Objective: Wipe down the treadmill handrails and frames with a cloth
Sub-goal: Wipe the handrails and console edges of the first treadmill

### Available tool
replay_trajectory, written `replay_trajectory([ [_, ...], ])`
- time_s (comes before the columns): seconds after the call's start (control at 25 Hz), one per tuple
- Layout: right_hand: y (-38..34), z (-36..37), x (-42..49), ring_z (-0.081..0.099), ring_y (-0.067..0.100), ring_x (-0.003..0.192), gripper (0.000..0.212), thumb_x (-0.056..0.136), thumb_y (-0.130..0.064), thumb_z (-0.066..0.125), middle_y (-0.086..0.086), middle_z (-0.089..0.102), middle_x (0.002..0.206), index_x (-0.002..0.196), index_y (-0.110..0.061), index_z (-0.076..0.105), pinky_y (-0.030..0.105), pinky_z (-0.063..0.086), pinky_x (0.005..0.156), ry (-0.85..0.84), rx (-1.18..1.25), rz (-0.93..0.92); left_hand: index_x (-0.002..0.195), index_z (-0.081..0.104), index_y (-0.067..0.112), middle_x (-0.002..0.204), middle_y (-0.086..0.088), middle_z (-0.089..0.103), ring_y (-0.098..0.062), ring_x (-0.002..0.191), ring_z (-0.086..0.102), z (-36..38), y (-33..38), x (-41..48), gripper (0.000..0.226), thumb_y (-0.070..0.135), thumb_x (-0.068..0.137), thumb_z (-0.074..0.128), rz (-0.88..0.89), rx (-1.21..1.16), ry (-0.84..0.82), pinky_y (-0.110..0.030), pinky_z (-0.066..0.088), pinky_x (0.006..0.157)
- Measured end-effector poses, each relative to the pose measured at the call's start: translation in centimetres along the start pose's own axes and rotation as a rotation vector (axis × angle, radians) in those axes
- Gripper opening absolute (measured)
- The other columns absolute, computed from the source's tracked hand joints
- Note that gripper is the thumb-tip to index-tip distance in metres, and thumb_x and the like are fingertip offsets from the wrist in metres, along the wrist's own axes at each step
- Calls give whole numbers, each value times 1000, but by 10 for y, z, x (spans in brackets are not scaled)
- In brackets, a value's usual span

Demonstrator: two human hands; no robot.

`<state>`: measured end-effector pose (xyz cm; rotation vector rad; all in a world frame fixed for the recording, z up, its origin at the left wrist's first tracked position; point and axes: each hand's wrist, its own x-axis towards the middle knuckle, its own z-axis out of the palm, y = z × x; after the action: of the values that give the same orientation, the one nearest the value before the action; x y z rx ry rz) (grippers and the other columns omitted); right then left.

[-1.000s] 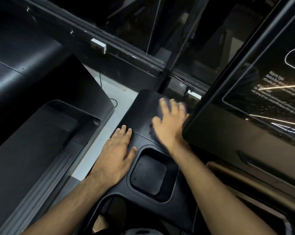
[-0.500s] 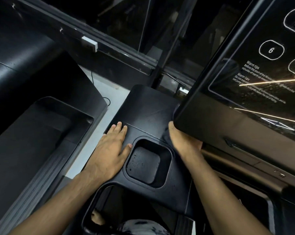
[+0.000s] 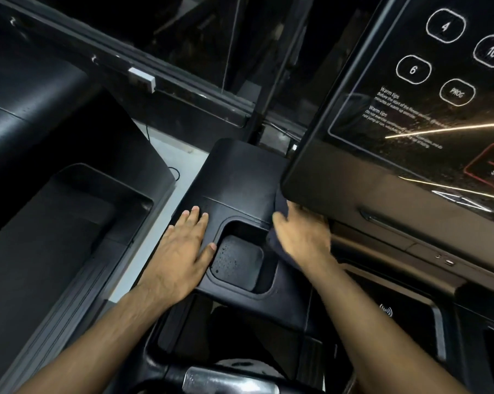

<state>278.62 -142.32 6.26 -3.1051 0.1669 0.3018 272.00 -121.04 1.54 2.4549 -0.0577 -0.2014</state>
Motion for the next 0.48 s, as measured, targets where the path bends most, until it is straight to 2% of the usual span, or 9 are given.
replay_trajectory([
  [0.04, -2, 3, -13, 43, 40, 134, 65, 88, -44, 32, 22, 45, 147, 149, -20, 37, 51, 39, 109, 18, -22, 8, 156, 8, 20, 164, 2, -4, -10, 149, -8, 0, 0, -3, 66, 41, 102, 38, 0, -3, -4, -28, -3, 118],
  [0.08, -5, 12, -34, 29, 39, 144, 74, 87, -47, 32, 21, 29, 158, 157, -23, 23, 51, 31, 115, 13, -68, -52, 156, 8, 21, 163, 2, -4, -10, 149, -9, -1, 0, -5, 66, 42, 102, 38, 2, -2, -8, -28, -3, 118],
  [0.12, -4, 22, -53, 15, 37, 150, 79, 87, -49, 33, 18, 13, 165, 160, -26, 10, 51, 24, 119, -29, -68, -117, 156, 8, 21, 163, 2, -4, -10, 149, -9, -1, -1, -7, 66, 42, 101, 37, 6, 2, -8, -28, -3, 119],
  [0.16, -1, 22, -62, 7, 36, 152, 82, 88, -49, 35, 16, 5, 166, 160, -28, 4, 51, 19, 121, -48, -57, -146, 156, 7, 21, 163, 2, -5, -10, 149, -9, 0, -2, -9, 66, 42, 101, 37, 11, 8, -7, -29, -3, 119],
  [0.28, 1, 19, -61, 4, 36, 152, 81, 93, -46, 42, 16, 3, 167, 160, -25, 3, 53, 17, 122, -19, 59, 125, 157, 6, 20, 163, 2, -6, -10, 149, -9, -1, -2, -14, 67, 42, 102, 37, 16, 30, -35, -30, -2, 120],
  [0.32, -5, 21, -74, 2, 37, 152, 83, 94, -46, 43, 18, 0, 167, 160, -23, 0, 53, 16, 122, -3, 54, 149, 157, 6, 20, 163, 2, -7, -10, 149, -9, -2, -2, -18, 66, 42, 102, 36, 13, 28, -34, -30, -2, 120],
  [0.4, -17, 29, -104, -6, 38, 152, 84, 95, -48, 39, 19, -12, 165, 160, -22, -7, 53, 12, 123, -39, 0, 41, 156, 6, 20, 163, 2, -6, -10, 149, -9, -2, -2, -25, 66, 42, 102, 34, 11, 41, -24, -30, -2, 119],
  [0.48, -10, 30, -99, -7, 37, 152, 81, 96, -48, 39, 16, -11, 166, 160, -24, -5, 52, 12, 123, -58, 73, 19, 156, 5, 19, 163, 1, -6, -11, 149, -9, -1, -2, -32, 65, 42, 102, 33, 17, 65, -32, -30, -2, 120],
])
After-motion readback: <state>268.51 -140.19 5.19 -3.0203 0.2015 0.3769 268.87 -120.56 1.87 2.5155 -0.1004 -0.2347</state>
